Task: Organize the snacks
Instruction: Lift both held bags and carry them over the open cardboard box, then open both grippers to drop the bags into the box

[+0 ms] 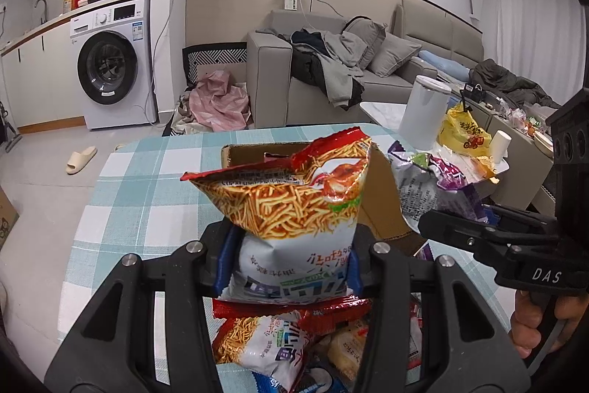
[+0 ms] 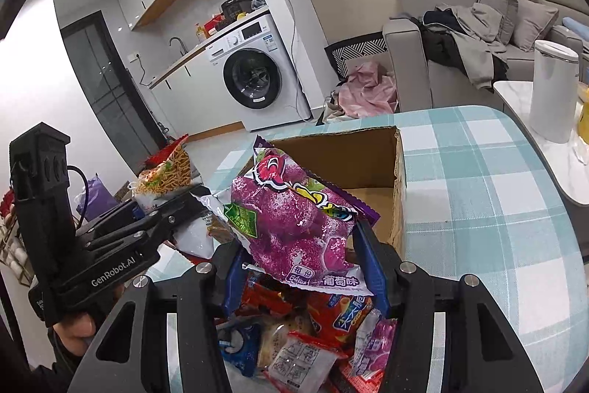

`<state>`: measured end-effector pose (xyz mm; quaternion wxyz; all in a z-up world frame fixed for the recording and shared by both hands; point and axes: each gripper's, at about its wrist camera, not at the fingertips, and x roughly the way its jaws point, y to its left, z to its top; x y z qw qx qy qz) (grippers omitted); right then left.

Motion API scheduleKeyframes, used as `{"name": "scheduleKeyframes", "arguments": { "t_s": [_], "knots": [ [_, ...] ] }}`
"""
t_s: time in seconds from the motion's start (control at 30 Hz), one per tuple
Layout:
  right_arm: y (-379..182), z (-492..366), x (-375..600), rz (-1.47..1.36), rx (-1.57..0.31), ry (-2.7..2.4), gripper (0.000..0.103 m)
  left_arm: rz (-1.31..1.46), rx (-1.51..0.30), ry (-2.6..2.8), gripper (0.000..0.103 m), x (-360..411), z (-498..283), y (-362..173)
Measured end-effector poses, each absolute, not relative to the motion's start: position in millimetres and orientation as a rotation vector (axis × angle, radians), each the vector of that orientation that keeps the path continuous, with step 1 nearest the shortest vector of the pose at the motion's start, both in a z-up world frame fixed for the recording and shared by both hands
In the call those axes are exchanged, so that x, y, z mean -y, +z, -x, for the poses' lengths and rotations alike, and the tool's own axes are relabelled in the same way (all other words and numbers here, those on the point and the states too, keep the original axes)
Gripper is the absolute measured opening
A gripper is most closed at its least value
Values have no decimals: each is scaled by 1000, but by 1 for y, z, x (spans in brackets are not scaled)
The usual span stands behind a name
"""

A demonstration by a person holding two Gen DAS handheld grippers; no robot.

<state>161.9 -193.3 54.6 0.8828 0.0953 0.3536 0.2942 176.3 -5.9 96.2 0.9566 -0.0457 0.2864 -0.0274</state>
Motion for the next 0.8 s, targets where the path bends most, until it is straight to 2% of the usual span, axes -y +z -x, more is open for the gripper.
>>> {"name": "scheduleKeyframes", "arguments": {
  "t_s": [0.8],
  "knots": [
    [29,-205,192,-220,-824,581,55,103,-613,-53,44,17,-245,67]
  ]
}}
